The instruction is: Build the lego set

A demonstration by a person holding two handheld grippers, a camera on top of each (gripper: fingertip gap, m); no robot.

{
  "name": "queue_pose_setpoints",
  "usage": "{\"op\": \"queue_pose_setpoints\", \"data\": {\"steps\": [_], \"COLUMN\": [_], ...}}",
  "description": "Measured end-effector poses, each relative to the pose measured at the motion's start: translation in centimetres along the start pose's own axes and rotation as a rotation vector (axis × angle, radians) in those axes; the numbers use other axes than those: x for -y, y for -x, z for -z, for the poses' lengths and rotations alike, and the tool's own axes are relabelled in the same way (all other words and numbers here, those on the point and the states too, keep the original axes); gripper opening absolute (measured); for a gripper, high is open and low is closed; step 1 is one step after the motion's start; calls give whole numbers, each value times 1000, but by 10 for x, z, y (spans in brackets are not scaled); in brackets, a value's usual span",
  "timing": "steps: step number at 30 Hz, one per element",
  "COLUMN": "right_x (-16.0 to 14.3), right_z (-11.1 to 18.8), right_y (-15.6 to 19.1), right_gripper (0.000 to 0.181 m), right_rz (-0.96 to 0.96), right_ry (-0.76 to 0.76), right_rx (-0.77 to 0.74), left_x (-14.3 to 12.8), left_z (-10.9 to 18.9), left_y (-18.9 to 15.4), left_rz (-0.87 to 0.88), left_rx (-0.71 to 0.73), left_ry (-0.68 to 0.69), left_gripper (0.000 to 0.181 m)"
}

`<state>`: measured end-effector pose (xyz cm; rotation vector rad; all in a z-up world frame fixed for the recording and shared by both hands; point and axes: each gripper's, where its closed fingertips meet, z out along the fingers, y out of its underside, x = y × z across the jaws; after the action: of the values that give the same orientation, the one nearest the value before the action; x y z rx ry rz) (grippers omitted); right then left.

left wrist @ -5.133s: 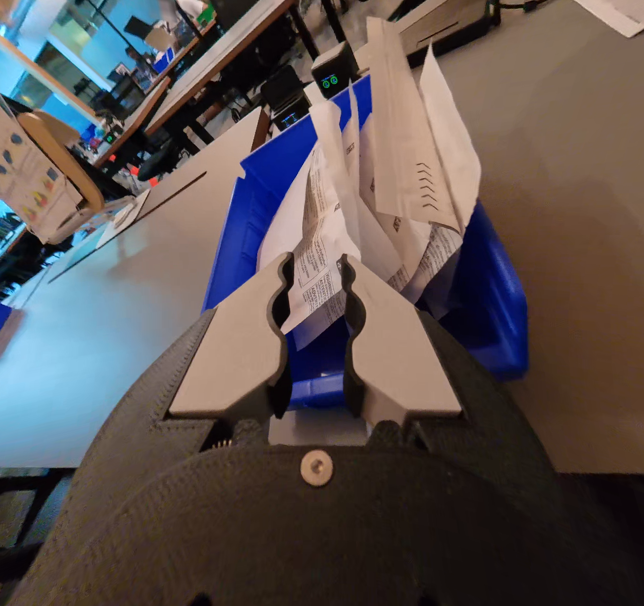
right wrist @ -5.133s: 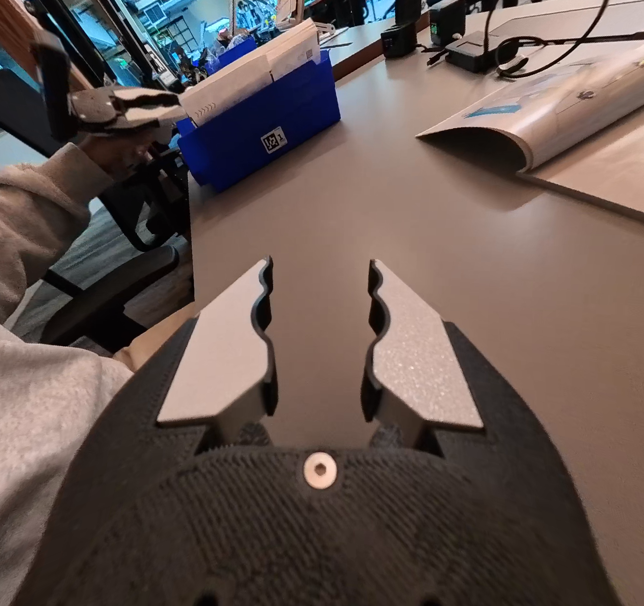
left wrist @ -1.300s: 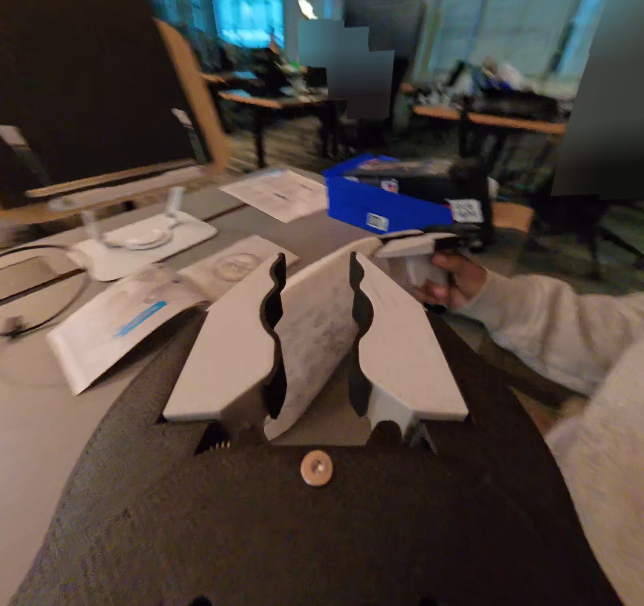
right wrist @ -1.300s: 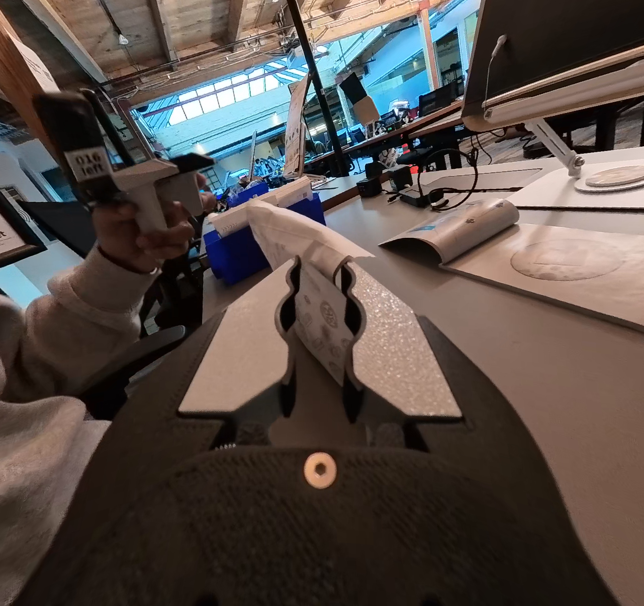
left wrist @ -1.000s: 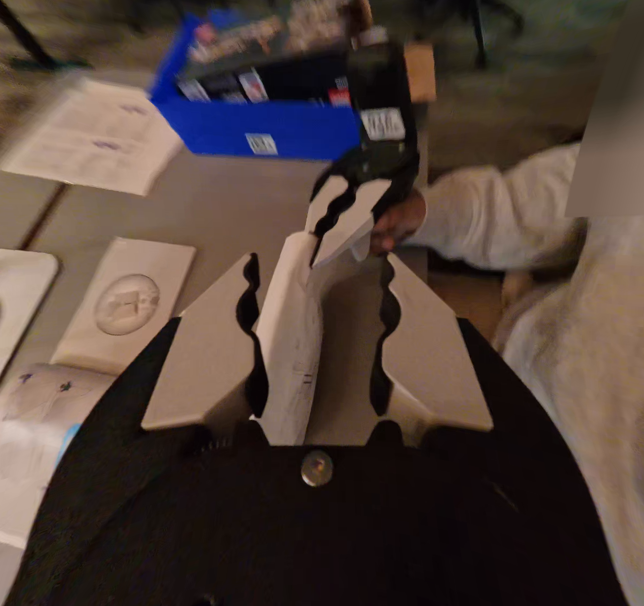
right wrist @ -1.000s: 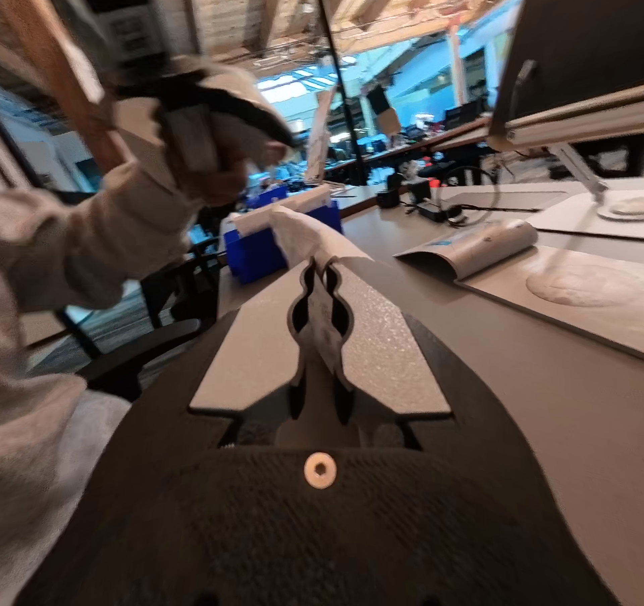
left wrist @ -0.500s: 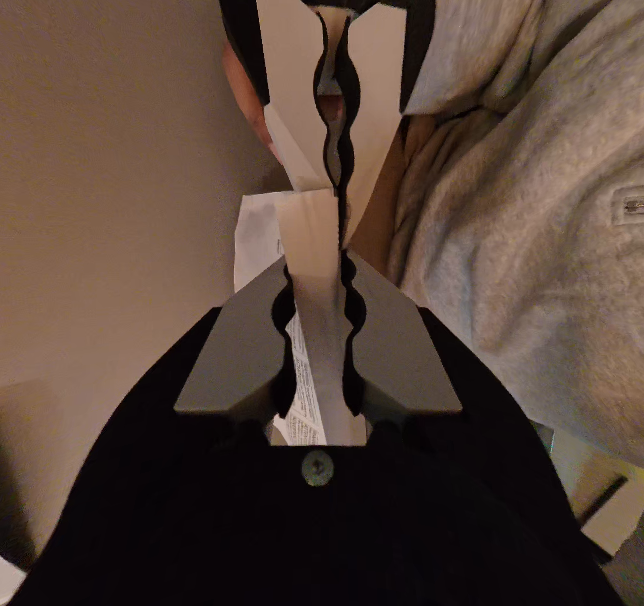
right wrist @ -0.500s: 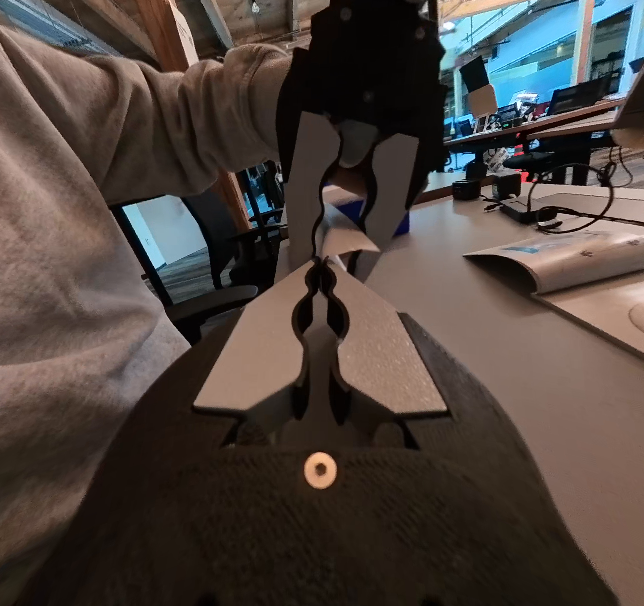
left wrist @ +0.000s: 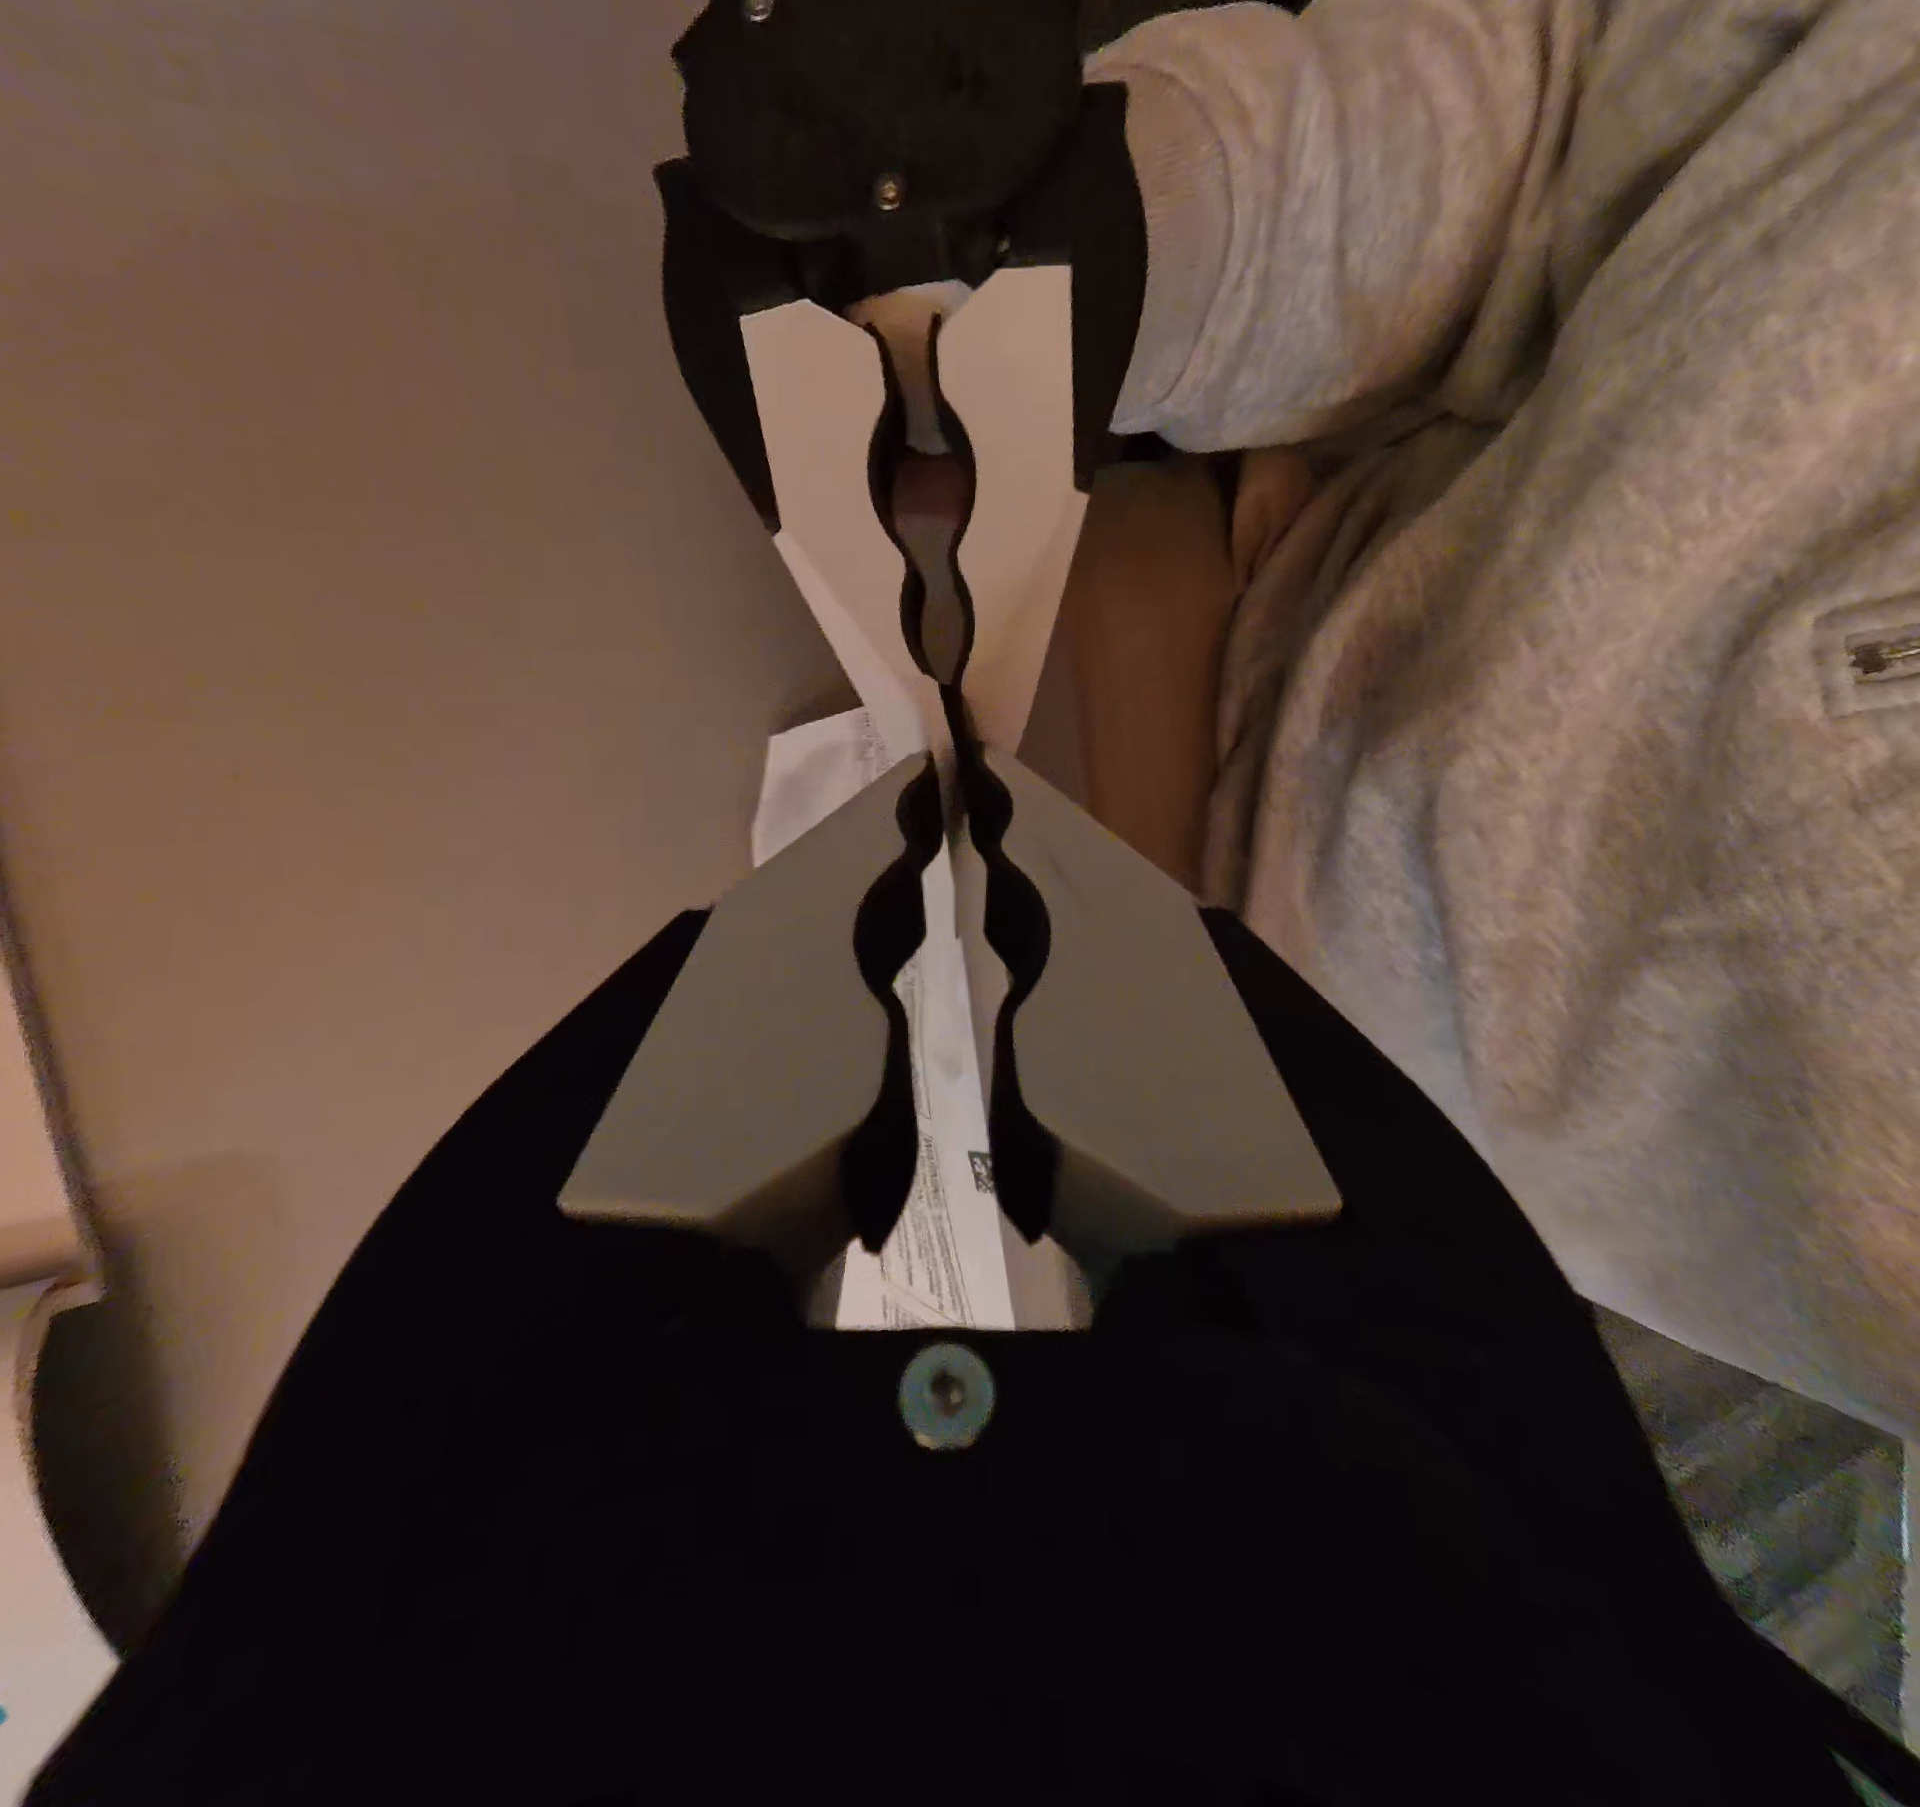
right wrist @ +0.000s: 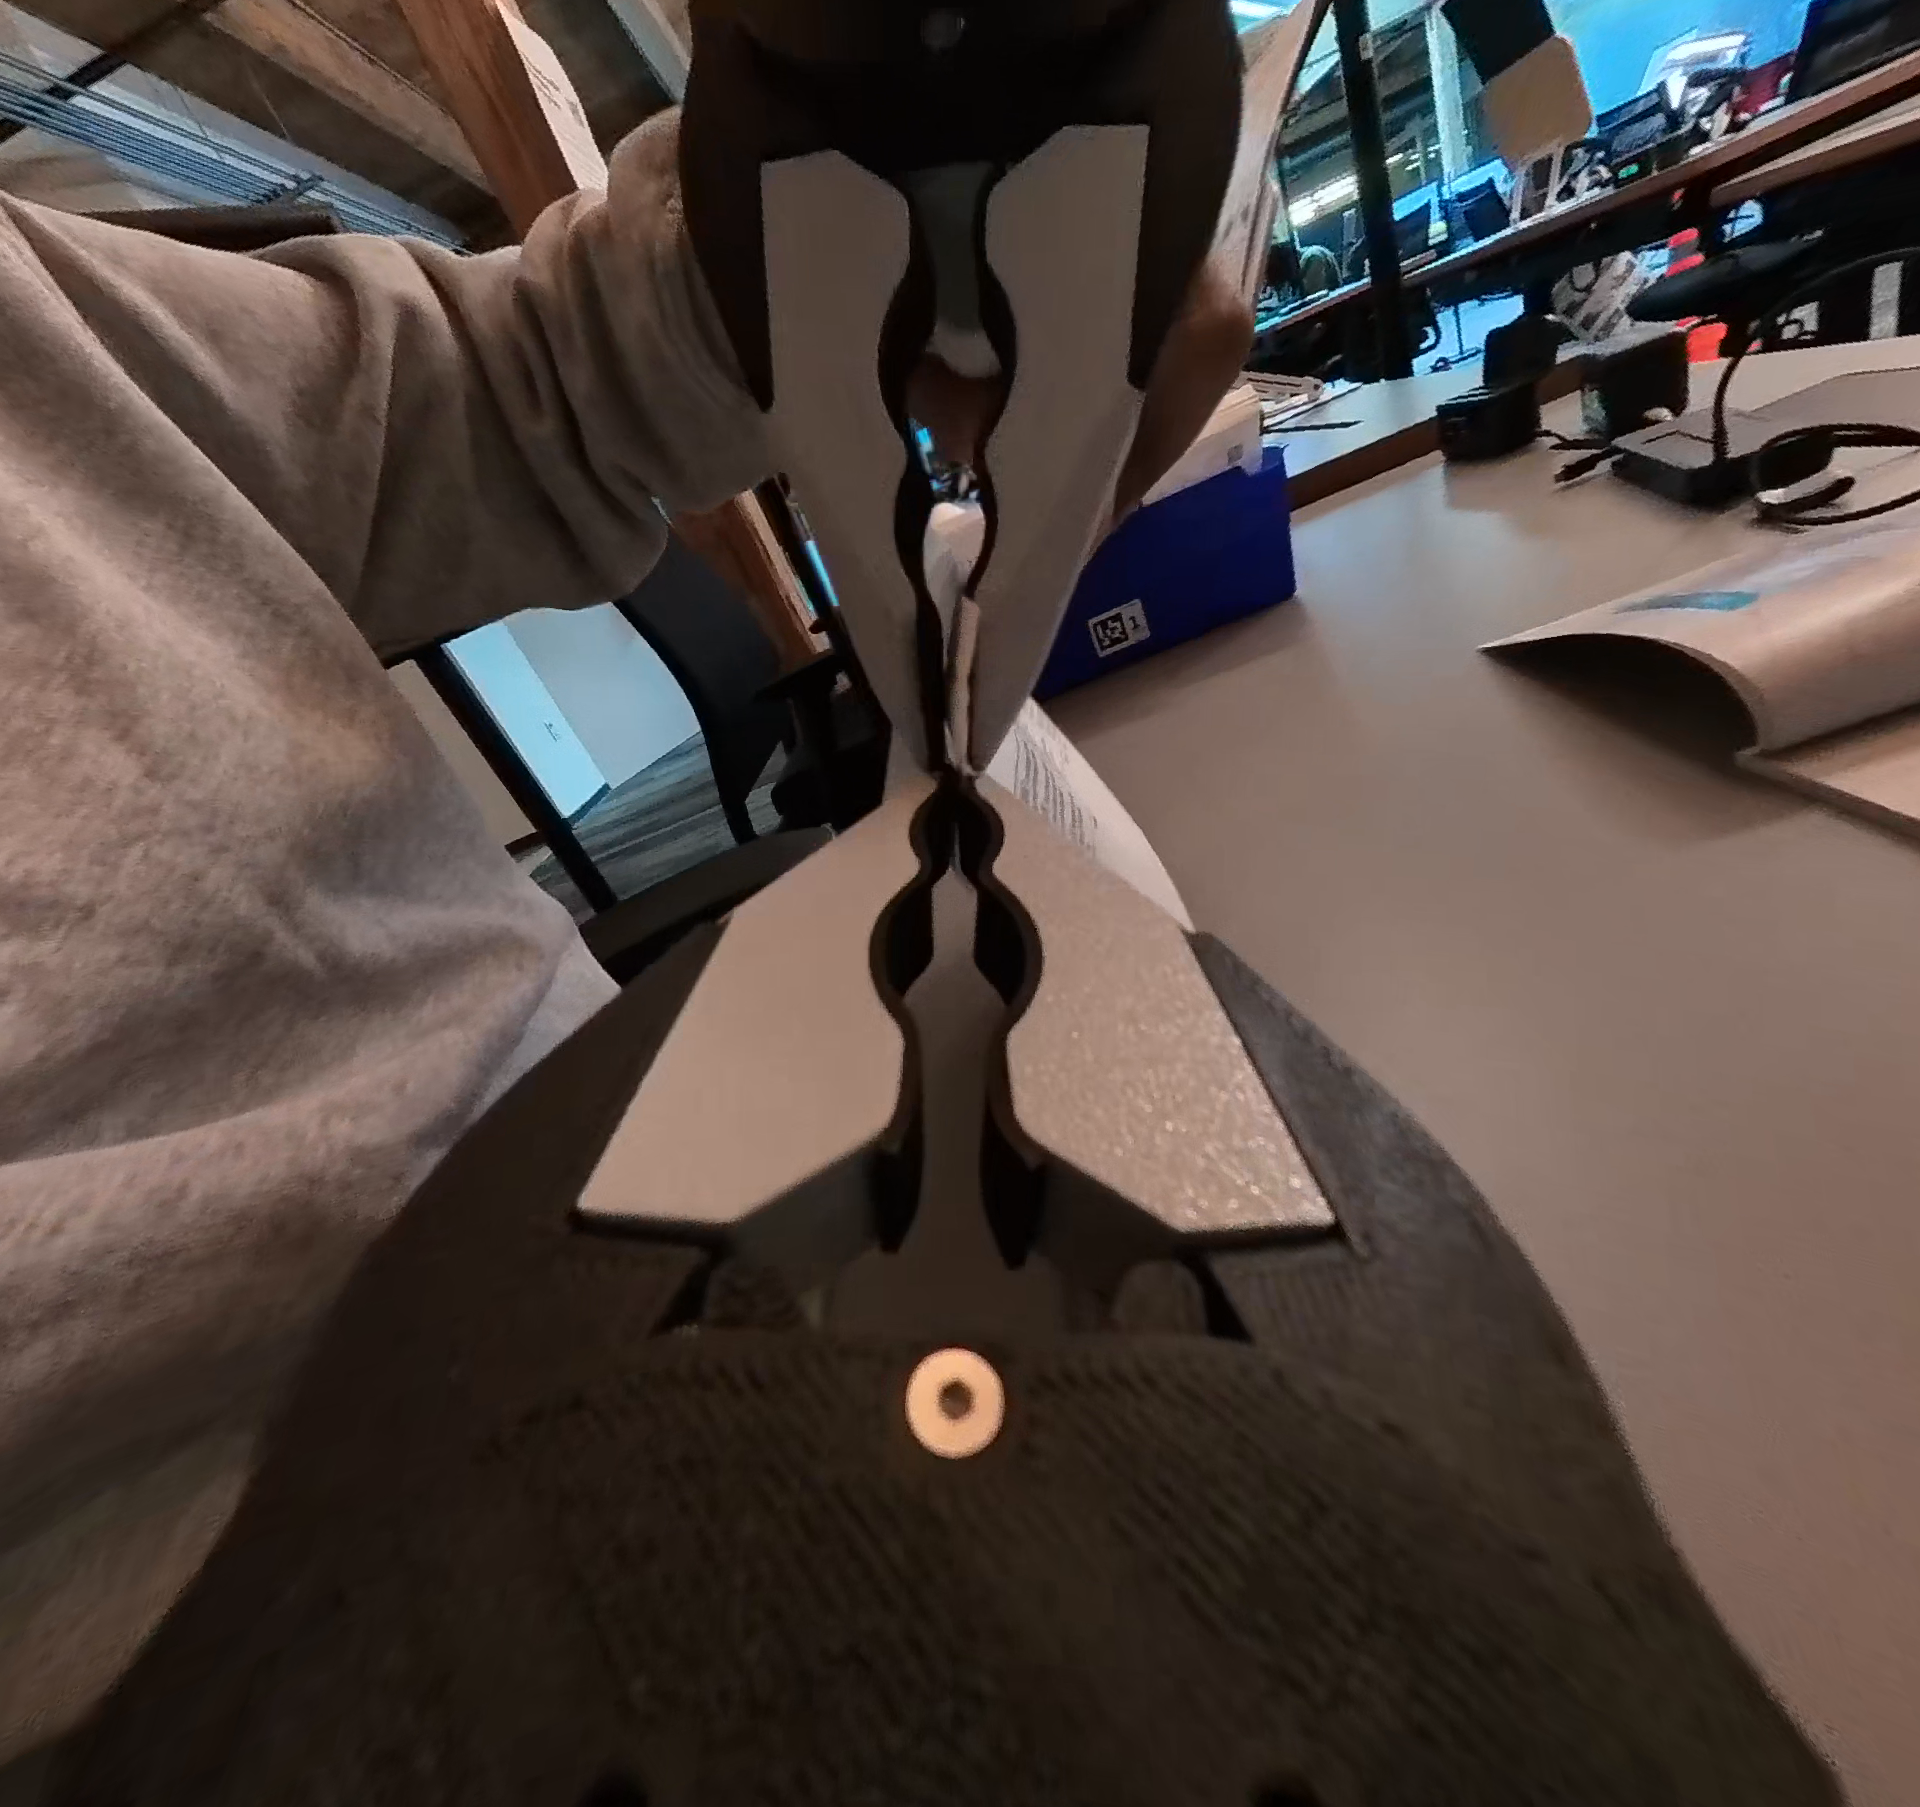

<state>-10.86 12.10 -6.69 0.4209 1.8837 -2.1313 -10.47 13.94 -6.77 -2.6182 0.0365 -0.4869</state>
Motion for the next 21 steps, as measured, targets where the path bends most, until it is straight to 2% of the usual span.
{"op": "queue_pose_setpoints", "data": {"steps": [10, 21], "right_x": [9, 13], "right_z": [5, 8], "right_y": [-8, 1], "right_gripper": [5, 0], "right_rz": [-3, -19], "right_ry": [-74, -95], "right_rx": [-41, 26], "left_x": [8, 8], "left_z": [4, 8], "left_y": [6, -2], "left_rz": [67, 80], "left_rx": [-66, -81], "left_ry": [-95, -165], "left_gripper": [0, 0]}}
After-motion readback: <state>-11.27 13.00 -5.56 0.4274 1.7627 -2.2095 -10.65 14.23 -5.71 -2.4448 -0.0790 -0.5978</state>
